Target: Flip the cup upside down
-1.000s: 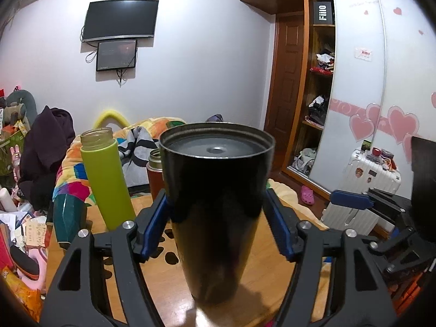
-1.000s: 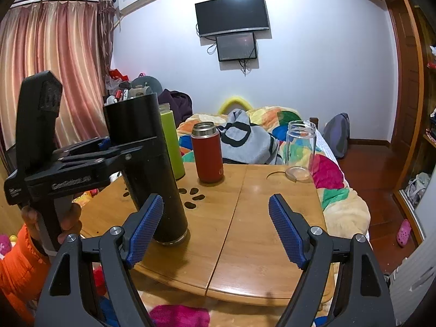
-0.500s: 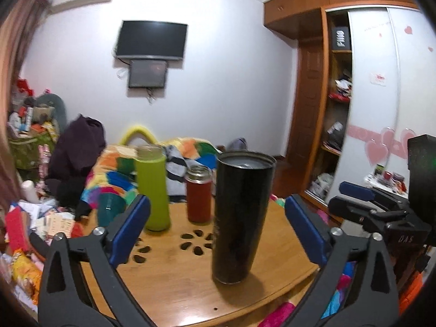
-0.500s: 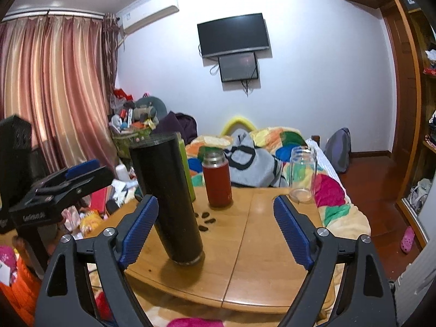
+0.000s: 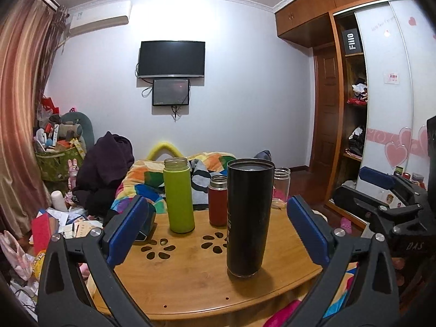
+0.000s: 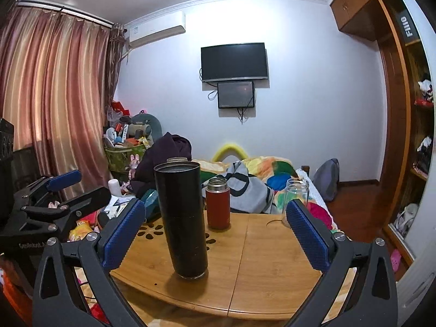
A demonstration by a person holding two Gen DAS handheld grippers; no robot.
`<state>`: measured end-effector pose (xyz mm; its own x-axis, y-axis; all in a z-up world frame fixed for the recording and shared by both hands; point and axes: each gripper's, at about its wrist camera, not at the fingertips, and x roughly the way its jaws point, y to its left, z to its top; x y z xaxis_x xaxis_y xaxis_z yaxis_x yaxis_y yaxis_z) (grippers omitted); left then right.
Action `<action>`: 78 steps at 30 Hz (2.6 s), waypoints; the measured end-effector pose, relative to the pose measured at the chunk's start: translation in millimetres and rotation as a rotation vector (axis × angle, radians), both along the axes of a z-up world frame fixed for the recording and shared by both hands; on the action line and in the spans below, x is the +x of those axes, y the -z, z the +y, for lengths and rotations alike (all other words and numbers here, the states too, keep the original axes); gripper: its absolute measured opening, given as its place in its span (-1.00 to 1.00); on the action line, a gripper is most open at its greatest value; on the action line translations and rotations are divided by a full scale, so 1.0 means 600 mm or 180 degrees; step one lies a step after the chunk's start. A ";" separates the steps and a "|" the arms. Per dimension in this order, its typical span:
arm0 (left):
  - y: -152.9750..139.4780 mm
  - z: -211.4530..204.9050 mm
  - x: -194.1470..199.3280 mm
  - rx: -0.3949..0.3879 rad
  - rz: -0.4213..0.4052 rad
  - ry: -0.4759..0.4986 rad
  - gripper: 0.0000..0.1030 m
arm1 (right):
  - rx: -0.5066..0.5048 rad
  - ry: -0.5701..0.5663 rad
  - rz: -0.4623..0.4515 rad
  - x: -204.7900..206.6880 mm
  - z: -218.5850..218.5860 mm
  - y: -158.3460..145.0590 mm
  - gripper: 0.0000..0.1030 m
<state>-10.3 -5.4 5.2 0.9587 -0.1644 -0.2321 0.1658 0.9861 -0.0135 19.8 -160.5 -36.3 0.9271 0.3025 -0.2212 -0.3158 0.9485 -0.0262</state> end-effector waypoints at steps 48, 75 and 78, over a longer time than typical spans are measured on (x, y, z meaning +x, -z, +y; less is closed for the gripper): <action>0.003 -0.005 -0.019 0.0016 -0.0080 -0.0133 1.00 | 0.0121 0.0079 0.0011 -0.009 -0.019 -0.002 1.00; 0.003 -0.002 -0.016 -0.0026 -0.0035 -0.0103 1.00 | 0.0111 0.0069 -0.0002 -0.011 -0.016 -0.002 1.00; 0.003 -0.002 -0.015 -0.0023 -0.0040 -0.0107 1.00 | 0.0112 0.0067 -0.0004 -0.011 -0.016 -0.003 1.00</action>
<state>-19.5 -6.5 3.7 0.9666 -0.1336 -0.2189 0.1327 0.9910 -0.0187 13.0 -170.4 -34.6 0.9337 0.2904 -0.2096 -0.2956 0.9553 0.0068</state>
